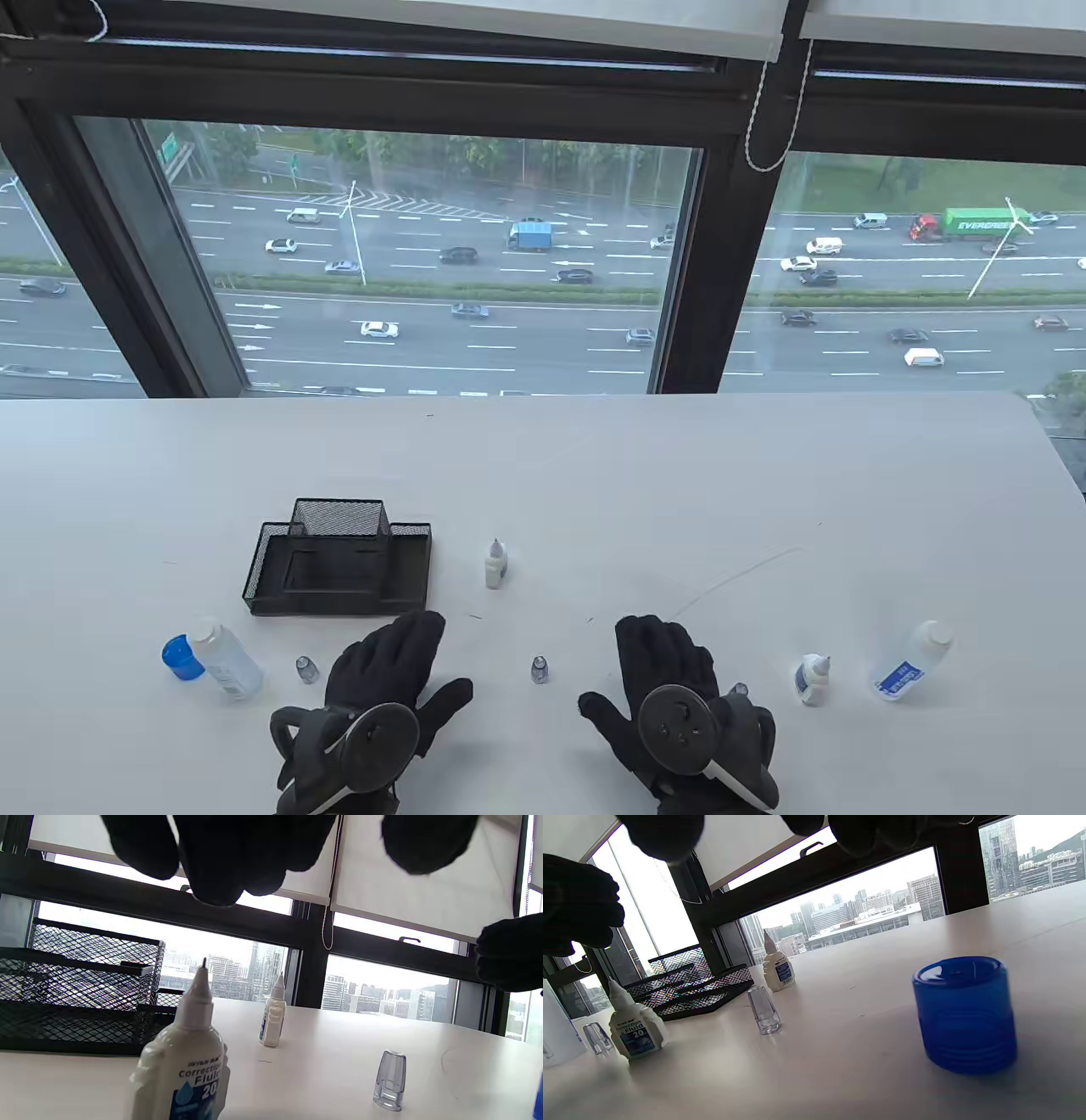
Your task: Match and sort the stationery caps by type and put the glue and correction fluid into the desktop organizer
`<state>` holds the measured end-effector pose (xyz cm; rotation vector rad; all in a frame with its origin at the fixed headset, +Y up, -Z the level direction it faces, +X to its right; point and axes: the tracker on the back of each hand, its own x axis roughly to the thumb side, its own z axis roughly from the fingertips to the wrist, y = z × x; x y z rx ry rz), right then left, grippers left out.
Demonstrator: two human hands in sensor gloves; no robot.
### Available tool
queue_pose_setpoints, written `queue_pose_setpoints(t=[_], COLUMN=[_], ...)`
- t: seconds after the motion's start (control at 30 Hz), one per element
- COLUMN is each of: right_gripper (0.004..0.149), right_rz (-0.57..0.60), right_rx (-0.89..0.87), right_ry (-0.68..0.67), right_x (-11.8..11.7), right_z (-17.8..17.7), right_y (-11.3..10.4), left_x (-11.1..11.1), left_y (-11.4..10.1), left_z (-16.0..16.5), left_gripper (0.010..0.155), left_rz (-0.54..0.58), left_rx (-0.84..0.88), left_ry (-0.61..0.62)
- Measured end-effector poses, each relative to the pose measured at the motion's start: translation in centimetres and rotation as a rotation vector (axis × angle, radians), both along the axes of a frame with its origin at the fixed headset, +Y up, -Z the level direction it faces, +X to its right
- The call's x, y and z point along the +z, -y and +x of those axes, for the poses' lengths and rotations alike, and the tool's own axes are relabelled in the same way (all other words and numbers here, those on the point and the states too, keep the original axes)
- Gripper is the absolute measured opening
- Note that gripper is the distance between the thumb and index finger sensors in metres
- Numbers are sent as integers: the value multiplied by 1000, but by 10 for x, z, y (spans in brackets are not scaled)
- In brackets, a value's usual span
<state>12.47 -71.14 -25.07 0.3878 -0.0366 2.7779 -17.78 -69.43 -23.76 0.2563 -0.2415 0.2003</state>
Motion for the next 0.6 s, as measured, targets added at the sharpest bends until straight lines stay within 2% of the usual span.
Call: queue_pose_setpoints(t=[0.6], right_gripper=[83], right_rz=[16], right_rx=[-20], right_ry=[-5], right_x=[2], right_z=[-2], right_y=[-3], left_x=[2], left_y=[2], left_z=[11], left_gripper=[75], left_rz=[11], left_rx=[-74], left_ry=[27])
